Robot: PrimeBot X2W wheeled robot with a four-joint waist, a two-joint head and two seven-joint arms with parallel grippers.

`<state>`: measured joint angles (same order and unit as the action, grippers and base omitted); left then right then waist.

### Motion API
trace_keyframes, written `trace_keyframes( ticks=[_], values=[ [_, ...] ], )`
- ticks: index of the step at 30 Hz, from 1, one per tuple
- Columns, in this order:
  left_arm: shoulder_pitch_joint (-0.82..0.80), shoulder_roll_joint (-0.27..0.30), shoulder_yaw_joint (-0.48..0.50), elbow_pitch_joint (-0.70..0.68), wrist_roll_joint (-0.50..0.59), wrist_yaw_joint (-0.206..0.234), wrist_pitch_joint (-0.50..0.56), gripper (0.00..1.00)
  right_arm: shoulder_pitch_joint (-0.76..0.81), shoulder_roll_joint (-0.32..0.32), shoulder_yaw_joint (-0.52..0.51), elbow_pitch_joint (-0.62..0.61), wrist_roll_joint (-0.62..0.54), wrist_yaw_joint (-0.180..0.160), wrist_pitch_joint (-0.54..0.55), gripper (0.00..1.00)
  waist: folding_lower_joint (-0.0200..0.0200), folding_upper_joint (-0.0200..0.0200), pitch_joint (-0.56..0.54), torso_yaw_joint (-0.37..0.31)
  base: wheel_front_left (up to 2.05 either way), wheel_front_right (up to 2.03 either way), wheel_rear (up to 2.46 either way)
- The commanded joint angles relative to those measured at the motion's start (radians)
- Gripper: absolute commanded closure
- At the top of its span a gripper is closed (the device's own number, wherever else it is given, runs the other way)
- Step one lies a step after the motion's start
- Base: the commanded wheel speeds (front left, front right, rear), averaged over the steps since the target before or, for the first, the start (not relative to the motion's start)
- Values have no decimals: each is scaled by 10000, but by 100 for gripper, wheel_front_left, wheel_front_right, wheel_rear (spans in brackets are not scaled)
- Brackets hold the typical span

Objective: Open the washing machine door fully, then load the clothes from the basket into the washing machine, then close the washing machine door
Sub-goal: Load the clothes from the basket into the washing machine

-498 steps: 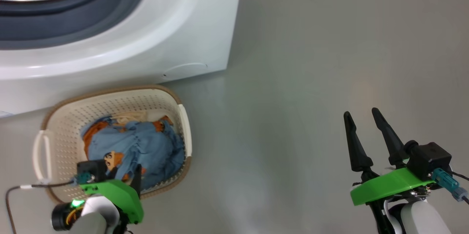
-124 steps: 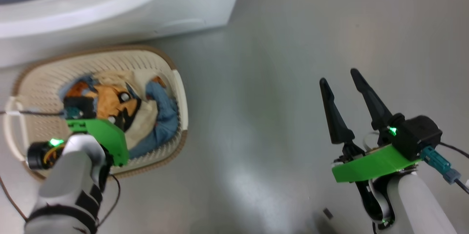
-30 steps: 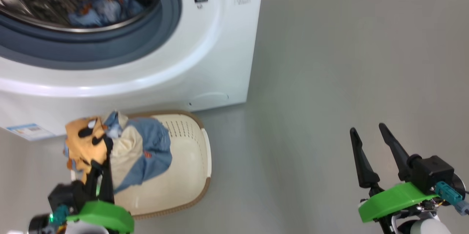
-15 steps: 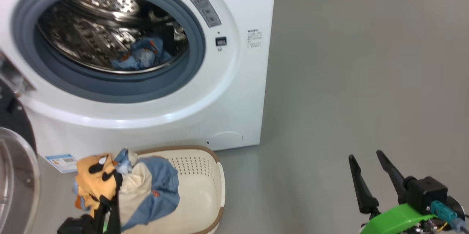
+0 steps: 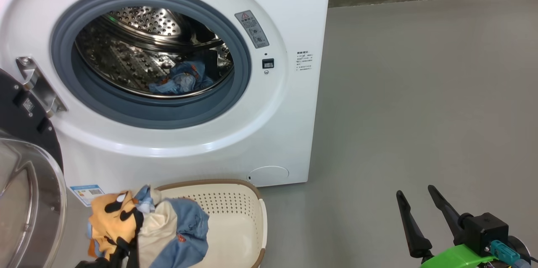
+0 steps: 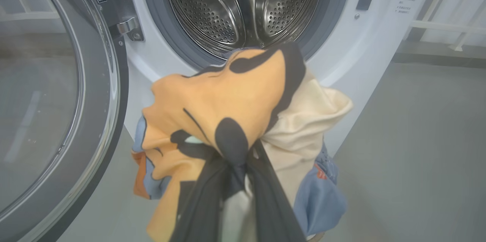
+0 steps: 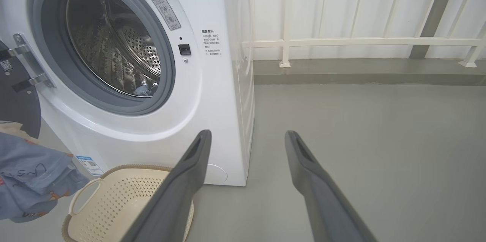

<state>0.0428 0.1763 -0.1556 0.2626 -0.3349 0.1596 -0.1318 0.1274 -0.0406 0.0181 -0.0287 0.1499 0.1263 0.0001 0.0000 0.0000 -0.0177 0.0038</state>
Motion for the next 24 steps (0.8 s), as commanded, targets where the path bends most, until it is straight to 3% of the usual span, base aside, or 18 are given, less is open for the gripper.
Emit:
trace_keyframes(
  ticks=[1, 24],
  values=[
    [-180, 205, 326, -334, -59, 50, -34, 100, -163, -97, 236, -315, -86, 44, 14, 0, 0, 0, 5, 10, 0, 0, 0],
    [-409, 243, 68, -384, -134, 164, 181, 100, -165, -97, 286, -344, 8, 44, 24, 0, 0, 0, 147, 95, 0, 0, 0]
  ],
)
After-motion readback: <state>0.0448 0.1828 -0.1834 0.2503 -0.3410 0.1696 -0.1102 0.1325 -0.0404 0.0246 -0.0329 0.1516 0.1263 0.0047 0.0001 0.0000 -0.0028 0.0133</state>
